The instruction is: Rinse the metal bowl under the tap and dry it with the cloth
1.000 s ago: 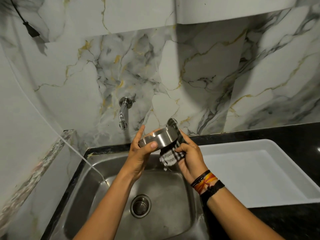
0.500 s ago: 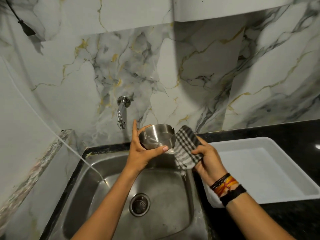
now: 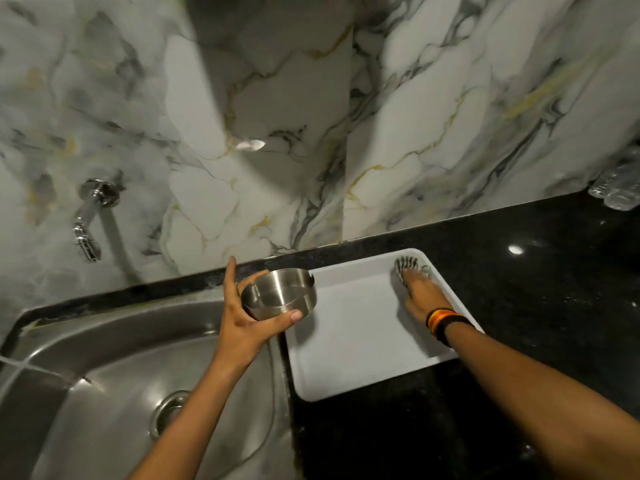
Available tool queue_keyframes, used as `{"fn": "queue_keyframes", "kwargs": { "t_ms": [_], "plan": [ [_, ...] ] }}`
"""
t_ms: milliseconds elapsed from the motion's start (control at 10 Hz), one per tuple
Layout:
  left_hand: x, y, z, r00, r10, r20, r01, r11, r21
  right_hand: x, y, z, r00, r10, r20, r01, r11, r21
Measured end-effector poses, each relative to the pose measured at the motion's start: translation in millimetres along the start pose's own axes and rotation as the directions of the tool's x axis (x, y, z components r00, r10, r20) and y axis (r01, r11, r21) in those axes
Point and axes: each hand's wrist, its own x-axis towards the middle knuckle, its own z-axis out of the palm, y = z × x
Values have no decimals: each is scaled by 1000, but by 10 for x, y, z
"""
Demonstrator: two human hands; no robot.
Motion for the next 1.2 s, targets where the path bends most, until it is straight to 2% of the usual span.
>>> {"fn": "queue_keyframes", "kwargs": {
  "t_ms": [100, 200, 300, 400, 500, 600, 700, 900, 1100, 1200],
  "plan": [
    [-44, -61, 317, 1000, -29, -4, 29, 1000, -7, -34, 516, 210, 948, -59, 312, 167, 929, -331],
    [-80, -94, 554, 999, -43, 20, 44, 999, -20, -113, 655, 229, 914, -53, 401, 164, 955, -249],
    [-111, -118, 772, 998, -43, 43, 43, 999, 0, -155, 357, 162, 962, -144, 233, 133, 989, 59],
    [-143, -176, 985, 998, -27, 49, 21, 993, 115, -214, -184, 39, 991, -37, 130, -58, 752, 656],
    [-132, -260, 1090, 996, -1, 87, -17, 978, 208, -153, -493, -49, 965, -97, 244, -134, 617, 775],
    [-79, -350, 1111, 994, -4, 110, -27, 959, 282, -76, -589, -5, 980, -82, 181, -72, 703, 708],
    [14, -427, 1151, 977, -103, 189, 23, 923, 384, 25, -560, 150, 994, 12, 111, -81, 755, 651],
    [215, -650, 1226, 915, -306, 261, 89, 787, 610, 133, -512, 566, 996, 59, 73, -87, 869, 487],
    [208, -776, 1390, 882, -432, 187, 162, 652, 740, 70, -511, 775, 992, 101, 70, -121, 900, 419],
    [202, -792, 1325, 891, -379, 248, 77, 668, 740, 42, -552, 738, 987, 140, 81, -161, 886, 434]
  ]
}}
